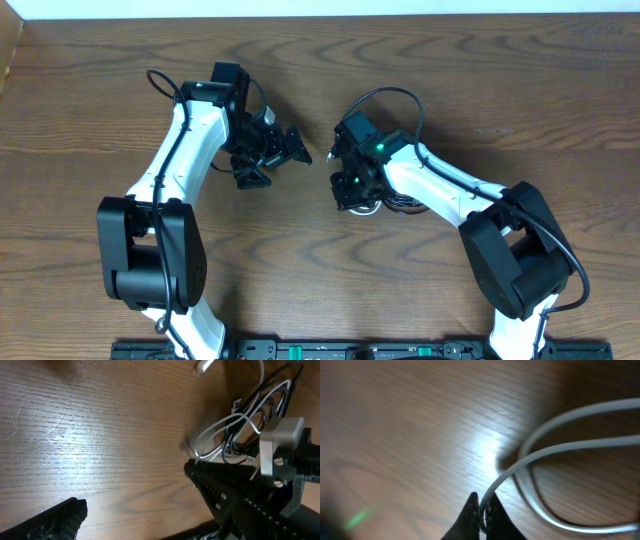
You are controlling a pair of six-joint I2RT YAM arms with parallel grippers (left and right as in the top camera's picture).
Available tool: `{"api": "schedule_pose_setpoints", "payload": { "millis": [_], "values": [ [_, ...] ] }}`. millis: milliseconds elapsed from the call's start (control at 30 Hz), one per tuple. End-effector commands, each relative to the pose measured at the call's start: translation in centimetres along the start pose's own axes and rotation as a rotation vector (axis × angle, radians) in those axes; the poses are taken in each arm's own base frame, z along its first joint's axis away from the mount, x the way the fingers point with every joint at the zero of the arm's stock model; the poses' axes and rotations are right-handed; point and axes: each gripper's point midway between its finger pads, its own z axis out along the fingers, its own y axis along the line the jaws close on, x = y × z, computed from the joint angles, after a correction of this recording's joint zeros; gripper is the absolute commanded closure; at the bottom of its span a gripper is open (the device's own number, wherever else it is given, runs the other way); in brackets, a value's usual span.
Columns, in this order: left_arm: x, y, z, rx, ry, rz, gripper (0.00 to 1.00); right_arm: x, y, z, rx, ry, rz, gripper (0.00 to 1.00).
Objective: Untangle cables
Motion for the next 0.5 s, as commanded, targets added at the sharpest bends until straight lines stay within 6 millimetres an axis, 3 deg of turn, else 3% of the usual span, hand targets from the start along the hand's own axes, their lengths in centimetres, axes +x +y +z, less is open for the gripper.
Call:
{"api": "schedule_pose_setpoints", "payload": {
  "millis": [0, 100, 167, 267, 367, 467],
  "values": [
    [0.1, 0.4, 0.4, -0.017, 0.008, -0.003, 0.01, 0.1, 3.5, -0.9, -0.181, 0.041, -0.015, 0.99],
    [0.1, 0.4, 0.4, -0.017, 0.008, -0.003, 0.01, -0.9, 6.3, -4.1, -0.37, 0.041, -0.032, 0.99],
    [0.0, 0.4, 0.4, -0.016, 0.006, -0.001, 0.01, -1.7, 8.6, -7.8, -0.555, 0.018, -0.088, 0.99],
    [0.0, 0.4, 0.4, -0.017, 0.006, -0.001, 0.01, -2.7, 11.6, -16.0, -0.878, -0.053, -0.199, 0.99],
    [0.0, 0.4, 0.4, -0.017, 0.006, -0.001, 0.01, -2.7, 12.7, -22.2, -1.073, -0.126, -0.329, 0.99],
    [0.0, 0.4, 0.4, -0.017, 0.006, -0.001, 0.01, -3.3, 12.6, -27.7, -1.118, -0.21, -0.367, 0.99]
  ]
}}
